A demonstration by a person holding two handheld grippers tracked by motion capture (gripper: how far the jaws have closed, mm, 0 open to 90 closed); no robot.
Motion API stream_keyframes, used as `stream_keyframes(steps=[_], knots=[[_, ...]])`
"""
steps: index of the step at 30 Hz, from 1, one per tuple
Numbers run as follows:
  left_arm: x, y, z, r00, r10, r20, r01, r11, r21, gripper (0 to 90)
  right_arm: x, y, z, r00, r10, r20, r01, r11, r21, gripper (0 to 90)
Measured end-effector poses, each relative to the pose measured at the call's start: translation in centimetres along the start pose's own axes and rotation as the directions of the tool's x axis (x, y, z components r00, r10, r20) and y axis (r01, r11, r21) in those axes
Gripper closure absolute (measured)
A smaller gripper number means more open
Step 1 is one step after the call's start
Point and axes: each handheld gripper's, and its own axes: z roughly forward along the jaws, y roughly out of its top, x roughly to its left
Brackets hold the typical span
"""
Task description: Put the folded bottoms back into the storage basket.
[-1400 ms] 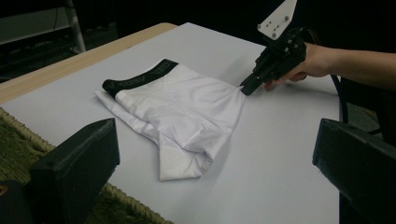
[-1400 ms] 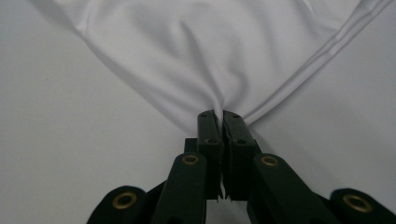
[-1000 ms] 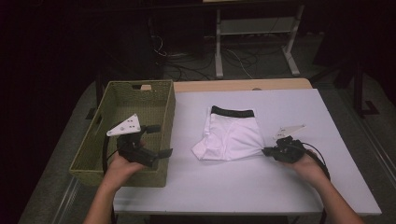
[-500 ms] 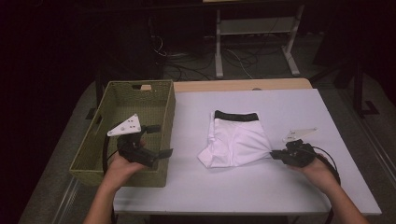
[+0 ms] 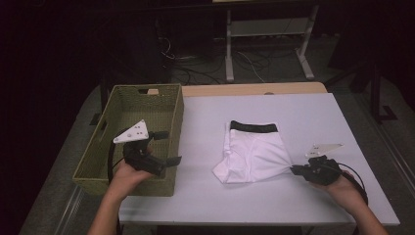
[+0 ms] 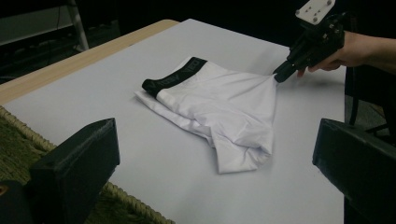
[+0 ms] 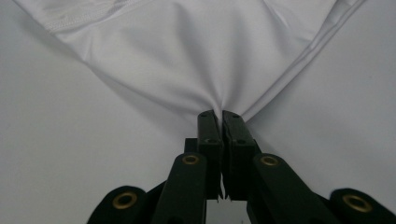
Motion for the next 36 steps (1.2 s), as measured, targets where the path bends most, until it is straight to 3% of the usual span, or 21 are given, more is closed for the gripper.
stream_keyframes(steps=[14,16,17,18,19,20,22,23,33,36], knots=[[-0.1,0.0,0.1,1.0,0.006,-0.004,-0.006,0.9999,0.01,0.8,0.8,-2.1,-1.0,1.0,0.0,0.006,-0.001,1.0,0.025,85.0],[-0.1,0.0,0.1,1.0,0.007,-0.004,-0.007,0.9999,0.011,0.8,0.6,-2.0,-1.1,1.0,-0.001,0.004,0.001,1.0,0.008,74.0],[-0.1,0.0,0.1,1.0,0.007,-0.004,-0.007,0.9999,0.011,0.8,0.6,-2.0,-1.1,1.0,-0.001,0.004,0.001,1.0,0.008,74.0],[0.0,0.0,0.1,1.0,0.006,-0.004,-0.006,0.9999,0.012,0.8,0.4,-1.9,-1.4,0.9999,0.011,0.005,-0.011,1.0,-0.013,63.6],[0.0,0.0,0.1,1.0,0.006,-0.004,-0.006,0.9999,0.012,0.7,0.4,-1.9,-1.4,0.9999,0.011,0.005,-0.011,1.0,-0.013,63.6],[0.0,0.0,0.1,1.0,0.006,-0.003,-0.006,0.9999,0.011,0.8,0.3,-1.8,-1.5,0.9997,0.025,-0.004,-0.025,0.999,-0.031,52.4],[0.0,0.1,0.1,1.0,0.006,-0.004,-0.006,0.9999,0.013,0.8,0.3,-1.7,-1.6,0.9994,0.033,-0.007,-0.033,0.999,-0.04,49.6],[0.0,0.1,0.1,1.0,0.005,-0.004,-0.005,0.9999,0.012,0.8,0.3,-1.3,-1.6,0.9989,0.037,-0.03,-0.038,0.998,-0.057,40.6],[0.0,0.1,0.1,1.0,0.003,-0.003,-0.003,0.9999,0.015,0.7,0.1,1.7,-1.5,0.9984,0.038,-0.041,-0.043,0.99,-0.134,15.6],[0.0,0.1,0.1,1.0,0.002,-0.002,-0.002,0.9999,0.015,0.8,0.0,2.0,-1.4,0.998,0.04,-0.049,-0.046,0.988,-0.145,13.2]])
